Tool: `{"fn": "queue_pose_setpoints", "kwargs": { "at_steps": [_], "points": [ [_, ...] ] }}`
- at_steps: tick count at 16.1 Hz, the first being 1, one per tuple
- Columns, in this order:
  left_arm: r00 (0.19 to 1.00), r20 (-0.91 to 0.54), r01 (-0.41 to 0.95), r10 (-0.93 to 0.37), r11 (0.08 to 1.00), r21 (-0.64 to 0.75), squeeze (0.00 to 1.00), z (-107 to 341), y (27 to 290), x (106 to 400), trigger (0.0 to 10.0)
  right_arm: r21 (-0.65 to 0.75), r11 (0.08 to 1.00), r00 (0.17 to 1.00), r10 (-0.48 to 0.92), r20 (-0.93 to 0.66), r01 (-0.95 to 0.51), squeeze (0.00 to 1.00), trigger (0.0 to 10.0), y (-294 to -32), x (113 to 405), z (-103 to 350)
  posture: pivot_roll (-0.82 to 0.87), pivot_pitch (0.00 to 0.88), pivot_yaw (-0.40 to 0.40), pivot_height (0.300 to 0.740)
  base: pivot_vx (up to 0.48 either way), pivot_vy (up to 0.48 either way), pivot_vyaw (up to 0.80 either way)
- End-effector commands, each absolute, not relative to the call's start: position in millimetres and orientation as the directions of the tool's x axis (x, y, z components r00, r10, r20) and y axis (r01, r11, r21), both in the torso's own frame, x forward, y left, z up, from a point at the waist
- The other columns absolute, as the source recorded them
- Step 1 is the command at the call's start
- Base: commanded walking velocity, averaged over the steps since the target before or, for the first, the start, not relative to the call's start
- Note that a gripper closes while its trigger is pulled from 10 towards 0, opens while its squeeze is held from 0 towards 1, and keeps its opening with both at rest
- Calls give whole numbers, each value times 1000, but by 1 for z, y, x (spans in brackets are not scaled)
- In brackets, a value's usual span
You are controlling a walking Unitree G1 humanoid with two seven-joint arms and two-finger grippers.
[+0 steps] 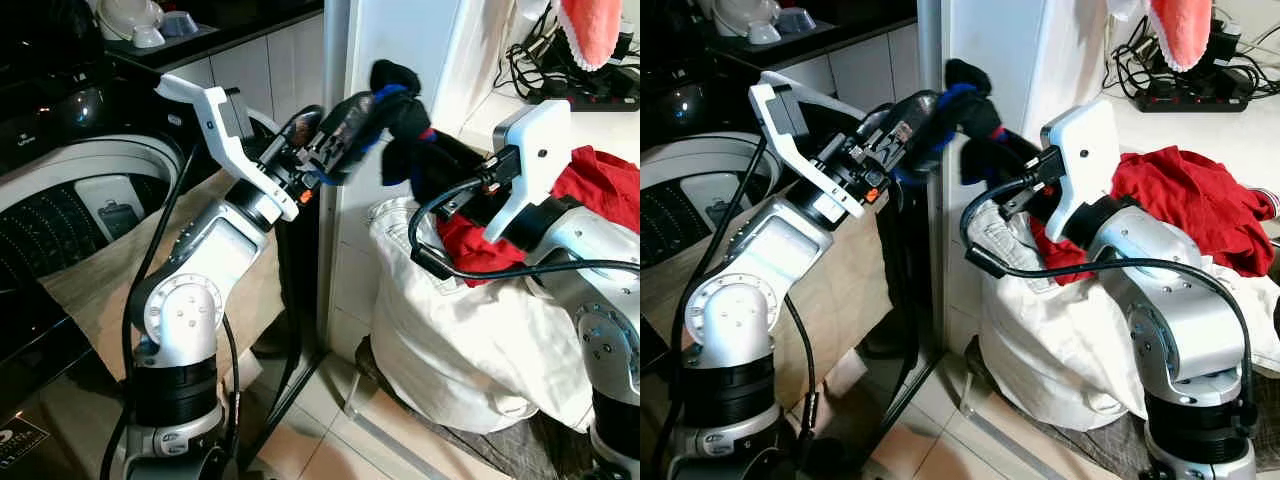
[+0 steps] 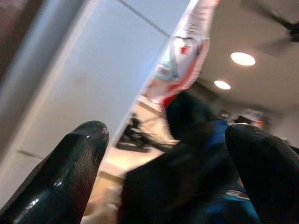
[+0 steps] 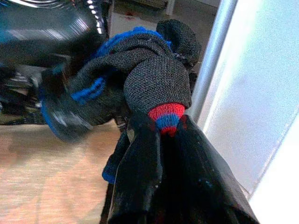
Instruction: Clothes washing
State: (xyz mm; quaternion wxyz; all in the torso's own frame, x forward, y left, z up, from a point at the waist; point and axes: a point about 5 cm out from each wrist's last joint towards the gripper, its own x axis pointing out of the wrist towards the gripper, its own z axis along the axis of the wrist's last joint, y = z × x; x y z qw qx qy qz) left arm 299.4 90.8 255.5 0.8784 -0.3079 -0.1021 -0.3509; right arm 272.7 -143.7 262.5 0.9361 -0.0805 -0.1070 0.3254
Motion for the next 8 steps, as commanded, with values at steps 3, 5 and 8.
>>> {"fn": "queue_pose_setpoints", "kwargs": {
  "at_steps": [3,5,8],
  "points": [
    [764,391,645,-513,608,-463,1000,255,95,303,10000,-239,746,730,662,169,-622,0,0,-140,267,268,-58,0,22,740,0,0,0],
    [719,405,695,-564,579,-426,1000,256,91,298,10000,-242,753,738,653,168,-612,0,0,-142,268,268,-61,0,23,740,0,0,0],
    [646,410,760,-644,491,-426,0,252,87,287,10000,-248,770,754,633,175,-589,0,0,-147,270,270,-66,0,26,740,0,0,0]
  ]
}}
